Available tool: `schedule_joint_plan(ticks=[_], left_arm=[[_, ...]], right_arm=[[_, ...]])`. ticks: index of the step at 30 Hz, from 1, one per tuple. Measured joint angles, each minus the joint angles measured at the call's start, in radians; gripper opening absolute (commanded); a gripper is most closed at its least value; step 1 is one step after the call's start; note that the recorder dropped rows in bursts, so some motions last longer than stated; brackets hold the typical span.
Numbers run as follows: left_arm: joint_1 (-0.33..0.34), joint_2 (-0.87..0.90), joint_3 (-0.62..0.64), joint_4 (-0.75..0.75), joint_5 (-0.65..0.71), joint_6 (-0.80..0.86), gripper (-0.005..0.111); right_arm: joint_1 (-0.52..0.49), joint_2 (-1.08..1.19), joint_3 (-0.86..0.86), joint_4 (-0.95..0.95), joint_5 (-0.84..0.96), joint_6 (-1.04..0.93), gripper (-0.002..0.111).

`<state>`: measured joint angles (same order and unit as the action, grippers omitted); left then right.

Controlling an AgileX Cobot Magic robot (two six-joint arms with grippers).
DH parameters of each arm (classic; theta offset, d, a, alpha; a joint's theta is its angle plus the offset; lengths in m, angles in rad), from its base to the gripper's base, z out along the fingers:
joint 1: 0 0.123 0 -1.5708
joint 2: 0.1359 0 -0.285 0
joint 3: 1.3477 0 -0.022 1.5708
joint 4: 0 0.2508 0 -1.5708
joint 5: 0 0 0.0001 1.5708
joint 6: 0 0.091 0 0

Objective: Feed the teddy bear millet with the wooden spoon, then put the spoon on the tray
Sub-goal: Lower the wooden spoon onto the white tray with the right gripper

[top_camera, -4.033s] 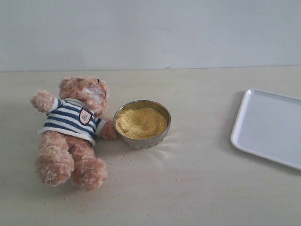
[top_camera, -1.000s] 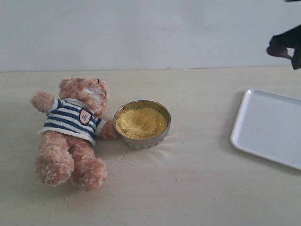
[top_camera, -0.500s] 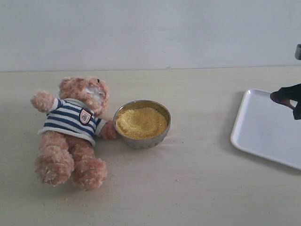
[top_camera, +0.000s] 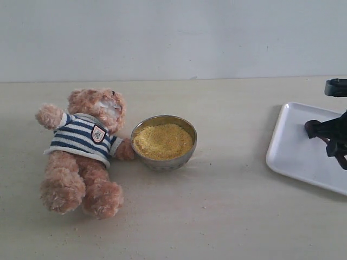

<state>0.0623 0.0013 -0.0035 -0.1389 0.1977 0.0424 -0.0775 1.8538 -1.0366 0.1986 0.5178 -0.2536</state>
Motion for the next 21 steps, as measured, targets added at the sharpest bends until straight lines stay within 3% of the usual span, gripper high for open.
schedule_joint_plan(ticks=[21], left_arm=[[0.000,0.000,0.000,0.002,0.000,0.000,0.005]], right_arm=[[0.000,0.043,0.000,0.000,-0.062,-0.004,0.000]])
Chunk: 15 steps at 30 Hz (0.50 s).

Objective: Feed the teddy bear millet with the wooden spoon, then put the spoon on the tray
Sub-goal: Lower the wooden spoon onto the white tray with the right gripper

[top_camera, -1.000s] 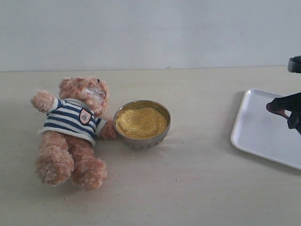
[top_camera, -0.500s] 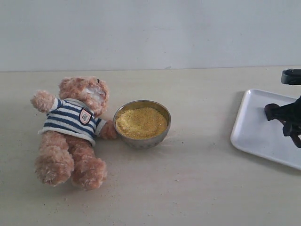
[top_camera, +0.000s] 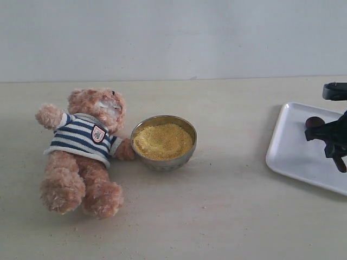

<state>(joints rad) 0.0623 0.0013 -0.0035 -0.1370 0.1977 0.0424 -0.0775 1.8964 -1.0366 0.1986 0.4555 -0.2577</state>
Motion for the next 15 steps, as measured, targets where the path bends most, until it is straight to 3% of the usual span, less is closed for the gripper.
schedule_joint_plan(ticks=[3,9,15], left_arm=[[0.000,0.000,0.000,0.000,0.000,0.000,0.005],[0.000,0.000,0.000,0.000,0.000,0.000,0.005],[0.000,0.000,0.000,0.000,0.000,0.000,0.005]], right_arm=[[0.000,0.000,0.000,0.000,-0.004,0.000,0.009],[0.000,0.000,0.000,0.000,-0.007,0.008,0.046],[0.000,0.000,0.000,0.000,-0.009,0.012,0.049]])
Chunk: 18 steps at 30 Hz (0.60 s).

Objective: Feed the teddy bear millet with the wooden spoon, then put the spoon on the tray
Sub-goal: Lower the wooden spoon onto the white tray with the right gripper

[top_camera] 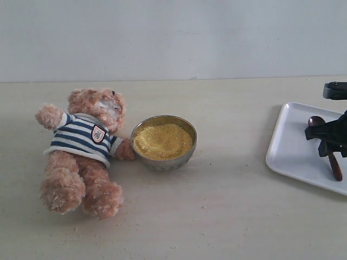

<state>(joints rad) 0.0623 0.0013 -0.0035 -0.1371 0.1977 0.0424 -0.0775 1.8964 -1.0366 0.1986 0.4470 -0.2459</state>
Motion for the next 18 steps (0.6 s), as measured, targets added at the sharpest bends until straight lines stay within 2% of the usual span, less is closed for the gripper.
schedule_joint_plan(ticks=[18], left_arm=[[0.000,0.000,0.000,0.000,-0.002,0.000,0.005]], right_arm=[[0.000,-0.017,0.000,-0.006,0.006,0.006,0.049]])
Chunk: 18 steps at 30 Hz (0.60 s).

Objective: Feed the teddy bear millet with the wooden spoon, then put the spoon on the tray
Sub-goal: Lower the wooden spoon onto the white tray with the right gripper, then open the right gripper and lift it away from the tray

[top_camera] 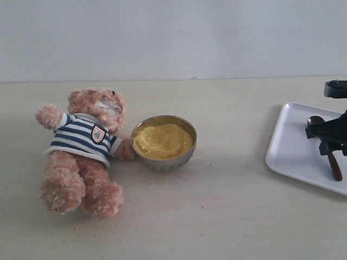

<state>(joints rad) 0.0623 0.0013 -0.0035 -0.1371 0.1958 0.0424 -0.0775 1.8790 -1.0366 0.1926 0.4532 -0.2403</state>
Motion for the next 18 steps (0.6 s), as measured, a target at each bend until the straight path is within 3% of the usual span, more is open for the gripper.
schedule_joint_plan(ticks=[6,8,11,18], left_arm=[[0.000,0.000,0.000,0.000,0.000,0.000,0.005],[0.000,0.000,0.000,0.000,0.000,0.000,0.005],[0.000,0.000,0.000,0.000,0.000,0.000,0.005],[0.000,0.000,0.000,0.000,0.000,0.000,0.005]], right_arm=[[0.000,-0.125,0.000,0.000,-0.017,0.019,0.046],[0.000,-0.167,0.000,0.000,-0.024,0.039,0.032],[0.000,-0.221,0.000,0.000,-0.025,0.077,0.000],[0.000,-0.296,0.002,0.000,-0.038,0.140,0.000]])
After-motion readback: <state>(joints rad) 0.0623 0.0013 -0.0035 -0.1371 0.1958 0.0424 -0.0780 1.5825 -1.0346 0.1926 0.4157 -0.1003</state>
